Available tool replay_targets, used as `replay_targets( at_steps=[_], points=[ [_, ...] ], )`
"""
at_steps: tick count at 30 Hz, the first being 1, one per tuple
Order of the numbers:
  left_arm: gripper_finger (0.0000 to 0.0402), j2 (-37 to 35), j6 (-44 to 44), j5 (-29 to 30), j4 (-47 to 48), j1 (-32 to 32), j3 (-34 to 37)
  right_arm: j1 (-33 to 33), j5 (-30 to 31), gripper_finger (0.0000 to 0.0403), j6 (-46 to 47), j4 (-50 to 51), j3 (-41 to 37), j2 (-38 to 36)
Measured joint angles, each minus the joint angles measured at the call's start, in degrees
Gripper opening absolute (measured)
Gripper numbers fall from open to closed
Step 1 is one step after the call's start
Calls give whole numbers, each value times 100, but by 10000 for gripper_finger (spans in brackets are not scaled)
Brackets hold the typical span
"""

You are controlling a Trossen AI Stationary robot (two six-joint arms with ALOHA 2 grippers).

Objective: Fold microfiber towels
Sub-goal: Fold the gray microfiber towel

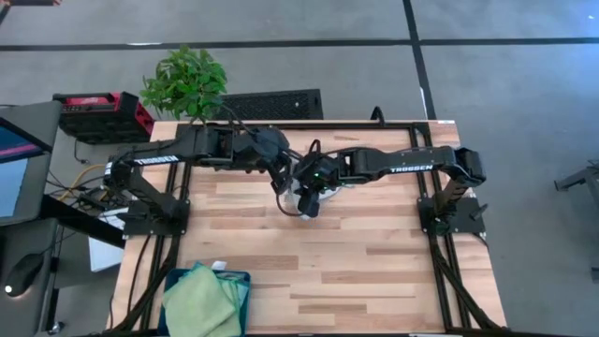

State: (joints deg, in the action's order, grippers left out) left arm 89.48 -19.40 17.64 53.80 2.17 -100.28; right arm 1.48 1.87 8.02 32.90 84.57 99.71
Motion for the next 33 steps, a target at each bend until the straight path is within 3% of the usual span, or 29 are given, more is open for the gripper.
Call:
replay_targets(
  at_steps=[17, 23, 26, 33],
  points=[
    [0, 3, -114, 108, 574, -2, -543, -74, 79, 93, 830, -25, 1, 47],
    [0, 3, -127, 112, 614, -1, -543, -182, 60, 42, 904, -24, 1, 47],
    [0, -1, -140, 124, 775, 2, -548, -238, 56, 10, 849, 94, -6, -12],
    [0, -1, -470, 224, 1656, 1, -548, -262, 59, 6, 844, 1125, -6, -583]
  ],
)
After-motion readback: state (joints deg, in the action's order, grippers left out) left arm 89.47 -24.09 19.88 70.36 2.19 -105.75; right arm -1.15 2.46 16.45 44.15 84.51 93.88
